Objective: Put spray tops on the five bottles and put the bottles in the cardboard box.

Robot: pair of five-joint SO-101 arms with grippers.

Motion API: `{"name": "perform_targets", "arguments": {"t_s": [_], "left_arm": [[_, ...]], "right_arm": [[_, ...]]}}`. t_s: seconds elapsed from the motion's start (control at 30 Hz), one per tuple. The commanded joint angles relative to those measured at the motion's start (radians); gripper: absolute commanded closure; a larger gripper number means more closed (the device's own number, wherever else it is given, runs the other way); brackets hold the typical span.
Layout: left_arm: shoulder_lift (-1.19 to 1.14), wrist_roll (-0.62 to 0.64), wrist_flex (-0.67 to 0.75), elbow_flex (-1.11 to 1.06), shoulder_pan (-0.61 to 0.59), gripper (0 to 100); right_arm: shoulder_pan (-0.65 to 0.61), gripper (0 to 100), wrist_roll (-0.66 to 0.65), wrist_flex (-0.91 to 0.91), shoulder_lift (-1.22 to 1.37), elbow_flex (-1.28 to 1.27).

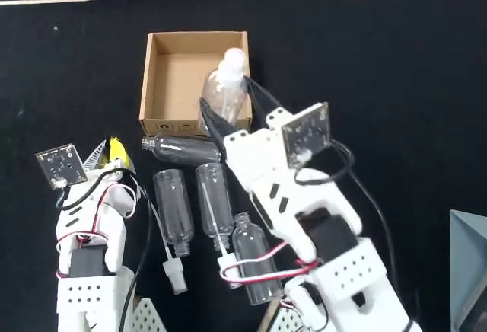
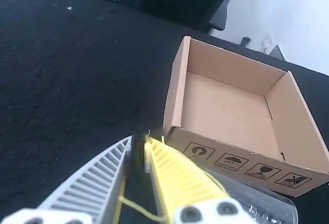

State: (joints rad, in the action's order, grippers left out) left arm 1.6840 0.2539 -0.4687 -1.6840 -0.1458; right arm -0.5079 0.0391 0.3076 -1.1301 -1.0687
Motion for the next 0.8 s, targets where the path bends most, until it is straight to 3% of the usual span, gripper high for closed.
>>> {"name": "perform_targets", "arguments": {"t_s": [0.0, 0.37, 0.77], "left_arm": [[0.014, -0.008, -0.002, -0.024, -0.010, 96], [0.014, -0.008, -0.002, -0.024, -0.010, 96], [0.014, -0.008, -0.002, -0.024, -0.010, 96]], "right_arm": [[0.031, 98.3, 0.005, -0.124, 0.097, 0.085], [0.031, 98.2, 0.005, -0.430, 0.426, 0.114], [0.031, 98.2, 0.005, -0.554, 0.808, 0.334]]}}
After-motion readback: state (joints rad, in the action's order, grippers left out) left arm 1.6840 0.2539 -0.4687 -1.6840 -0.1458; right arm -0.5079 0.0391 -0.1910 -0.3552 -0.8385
